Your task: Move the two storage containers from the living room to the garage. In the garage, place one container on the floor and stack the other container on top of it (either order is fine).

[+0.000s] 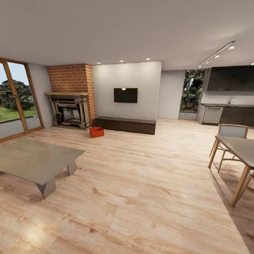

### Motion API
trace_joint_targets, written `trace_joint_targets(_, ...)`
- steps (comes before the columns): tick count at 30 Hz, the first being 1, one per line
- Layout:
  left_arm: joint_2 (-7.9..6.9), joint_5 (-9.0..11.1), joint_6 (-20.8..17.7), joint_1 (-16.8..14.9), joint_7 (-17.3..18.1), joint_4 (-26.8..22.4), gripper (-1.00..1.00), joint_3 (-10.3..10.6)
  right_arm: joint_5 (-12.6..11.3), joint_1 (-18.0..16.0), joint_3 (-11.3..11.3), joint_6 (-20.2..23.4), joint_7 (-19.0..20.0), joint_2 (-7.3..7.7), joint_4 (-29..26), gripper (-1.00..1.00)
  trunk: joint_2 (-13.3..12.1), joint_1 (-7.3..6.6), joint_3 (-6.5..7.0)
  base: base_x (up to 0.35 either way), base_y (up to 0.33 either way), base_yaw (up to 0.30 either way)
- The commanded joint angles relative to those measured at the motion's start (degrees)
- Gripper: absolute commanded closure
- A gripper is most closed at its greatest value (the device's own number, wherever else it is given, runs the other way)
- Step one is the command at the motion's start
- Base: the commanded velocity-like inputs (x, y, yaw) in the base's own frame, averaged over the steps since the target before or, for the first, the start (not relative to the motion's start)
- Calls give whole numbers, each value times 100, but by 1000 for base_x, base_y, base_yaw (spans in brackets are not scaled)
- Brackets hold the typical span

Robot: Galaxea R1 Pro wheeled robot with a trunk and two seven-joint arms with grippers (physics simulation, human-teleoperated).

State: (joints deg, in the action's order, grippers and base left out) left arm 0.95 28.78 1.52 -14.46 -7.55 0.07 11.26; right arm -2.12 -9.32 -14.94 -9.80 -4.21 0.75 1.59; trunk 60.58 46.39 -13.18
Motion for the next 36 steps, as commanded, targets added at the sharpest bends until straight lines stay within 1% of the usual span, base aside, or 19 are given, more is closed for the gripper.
trace_joint_targets(1, 2, 49, 15, -4, -18, 2, -100, 49, -13, -8, -44, -30, -13, 0, 17, -100, 4, 4, -7, 323, 0, 0)
trace_joint_targets(20, 2, 49, 15, -4, -18, 2, -100, 51, 10, -6, -51, -30, -36, 4, 17, -100, 4, 4, -7, 323, 0, 0)
trace_joint_targets(36, 9, 49, 15, -5, -18, 2, -100, 51, -58, -6, -38, -29, -15, -6, 17, -100, 4, 4, -7, 323, 0, 0)
